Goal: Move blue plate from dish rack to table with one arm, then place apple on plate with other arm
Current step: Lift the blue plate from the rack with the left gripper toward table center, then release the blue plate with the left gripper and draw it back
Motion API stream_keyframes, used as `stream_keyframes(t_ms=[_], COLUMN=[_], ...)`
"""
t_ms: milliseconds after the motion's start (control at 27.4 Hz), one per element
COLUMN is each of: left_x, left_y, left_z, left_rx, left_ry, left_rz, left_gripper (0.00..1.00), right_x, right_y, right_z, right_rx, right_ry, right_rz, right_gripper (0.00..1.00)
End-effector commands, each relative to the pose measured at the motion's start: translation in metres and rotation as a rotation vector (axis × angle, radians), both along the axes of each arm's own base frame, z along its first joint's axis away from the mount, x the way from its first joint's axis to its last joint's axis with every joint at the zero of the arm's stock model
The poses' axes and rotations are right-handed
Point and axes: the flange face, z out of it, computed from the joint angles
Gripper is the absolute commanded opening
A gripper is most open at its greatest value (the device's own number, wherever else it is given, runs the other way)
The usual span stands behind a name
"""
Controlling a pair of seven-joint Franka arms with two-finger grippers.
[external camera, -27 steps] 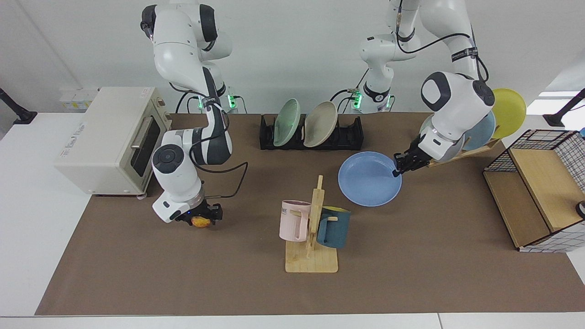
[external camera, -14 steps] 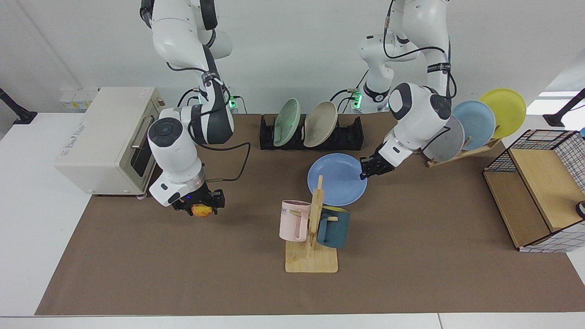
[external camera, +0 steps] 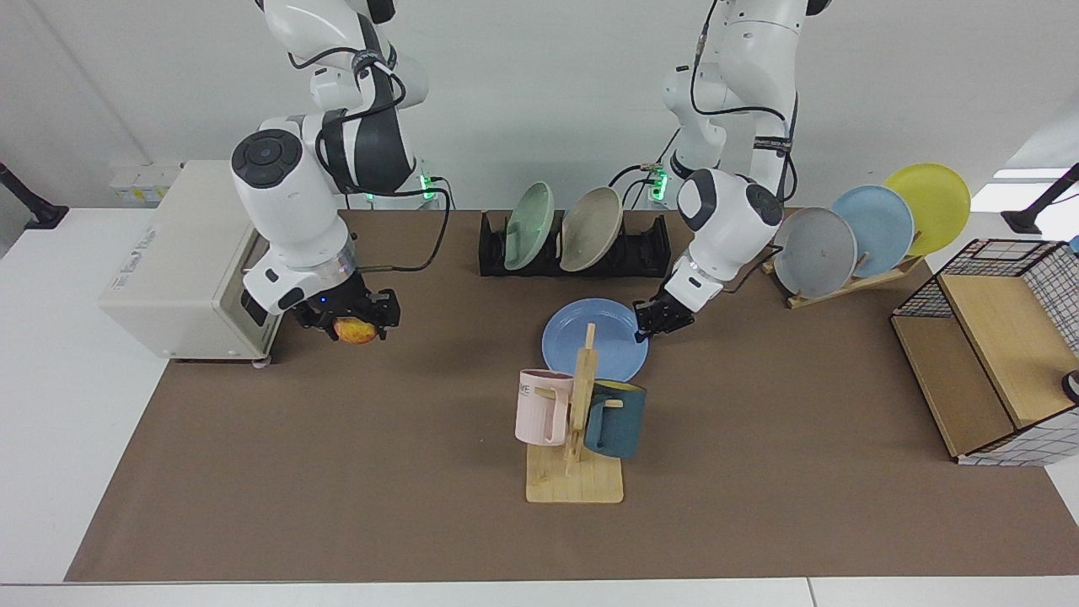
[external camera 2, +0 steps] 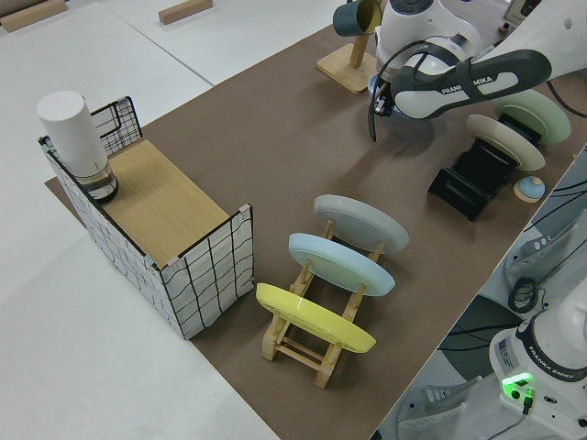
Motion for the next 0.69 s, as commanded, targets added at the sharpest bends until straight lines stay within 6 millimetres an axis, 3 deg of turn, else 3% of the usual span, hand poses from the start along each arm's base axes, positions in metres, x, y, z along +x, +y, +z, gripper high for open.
stream_keyframes(t_ms=[0,219,329,512,658], left_x=[-0.001,0.000,0.004,0.008,0.019], left_y=[-0.006,-0.006,-0.002,0.007,0.060], left_z=[-0.002,0.001,0.009,0.025,0.076], left_rx=[-0.011,-0.013,-0.017,-0.017,-0.002], left_ry=[-0.024,-0.029,-0.034,-0.033,-0.017], left_rz=[0.002,0.006,0.018,0.016,0.027], left_gripper=[0.20,0.61,0.96,1.00,1.00], right_x=[-0.028,-0.046,-0.049,-0.050,-0.055], right_y=[-0.001,0.015,0.026,0.054,0.073], right_z=[-0.003,-0.011,-0.010,-0.008,-0.012], right_rx=[0.002,0.001,0.000,0.006,0.006], right_ry=[0.031,0.044,0.038,0.002,0.001], right_rz=[-0.039,-0.054,-0.063,-0.083,-0.109], right_gripper=[0.00,0.00,0.00,0.00,0.00])
